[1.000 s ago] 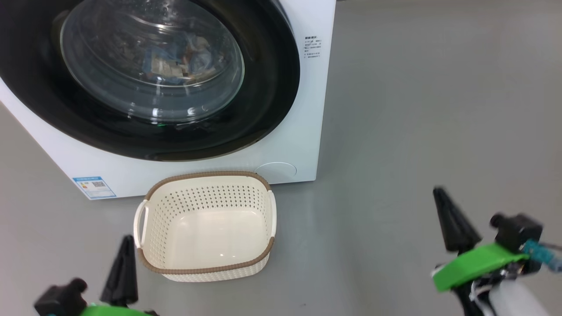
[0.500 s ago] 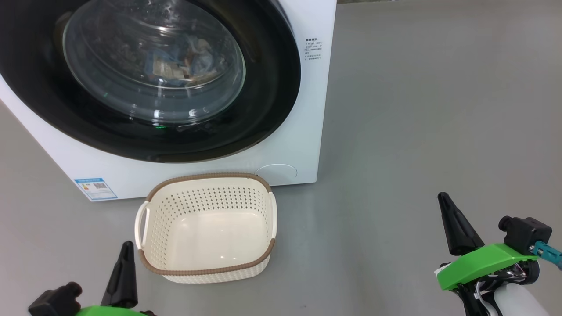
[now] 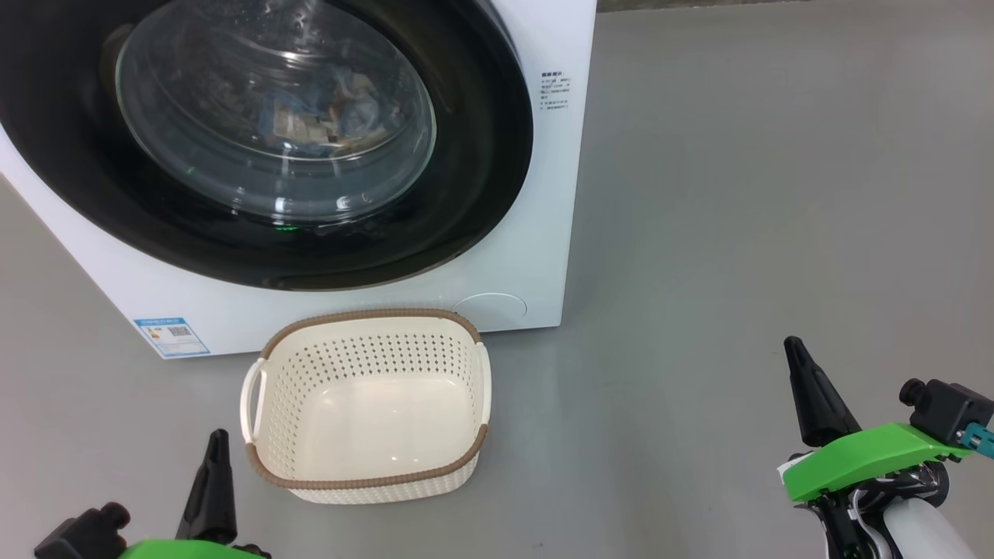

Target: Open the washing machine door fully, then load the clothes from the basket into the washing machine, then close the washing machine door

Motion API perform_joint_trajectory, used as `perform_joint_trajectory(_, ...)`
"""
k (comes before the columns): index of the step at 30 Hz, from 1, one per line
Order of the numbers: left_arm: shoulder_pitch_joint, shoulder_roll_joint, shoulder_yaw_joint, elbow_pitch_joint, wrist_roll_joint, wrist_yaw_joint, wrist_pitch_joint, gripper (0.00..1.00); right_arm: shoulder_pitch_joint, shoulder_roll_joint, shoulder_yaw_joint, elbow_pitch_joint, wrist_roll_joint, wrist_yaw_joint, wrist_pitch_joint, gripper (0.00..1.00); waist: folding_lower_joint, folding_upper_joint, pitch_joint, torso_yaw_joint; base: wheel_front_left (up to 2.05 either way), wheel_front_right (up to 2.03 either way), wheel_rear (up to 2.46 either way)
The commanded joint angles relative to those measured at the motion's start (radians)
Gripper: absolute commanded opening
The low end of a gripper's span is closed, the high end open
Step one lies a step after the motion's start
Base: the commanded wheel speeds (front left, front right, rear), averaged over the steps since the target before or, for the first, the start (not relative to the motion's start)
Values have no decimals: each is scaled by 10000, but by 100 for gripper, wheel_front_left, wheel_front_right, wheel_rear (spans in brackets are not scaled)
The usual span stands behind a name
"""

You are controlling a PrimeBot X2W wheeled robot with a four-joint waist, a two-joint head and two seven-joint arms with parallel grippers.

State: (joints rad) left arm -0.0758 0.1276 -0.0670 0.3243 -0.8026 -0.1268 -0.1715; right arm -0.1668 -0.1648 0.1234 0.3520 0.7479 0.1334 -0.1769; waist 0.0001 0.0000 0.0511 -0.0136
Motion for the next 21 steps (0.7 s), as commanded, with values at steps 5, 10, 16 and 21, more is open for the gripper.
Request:
perform_joint_trajectory(5,-237,52,251,-333,-551,-11,176,0,-77,-46,-187,-320,563,-7,175,0,0,0,-25,7,0,0,0)
perform_joint_trajectory(10,-242,7,336,-358,-966,-12,323,0,-40,14,-301,-362,1013,-8,320,0,0,0,-50,15,0,0,0)
perform_joint_trajectory(16,-249,-65,473,-399,-1627,-15,558,0,20,112,-483,-428,1729,-10,552,0,0,0,-90,26,0,0,0)
perform_joint_trajectory(21,-256,-128,593,-434,-2207,-17,764,0,72,199,-645,-487,2357,-12,757,0,0,0,-125,36,0,0,0)
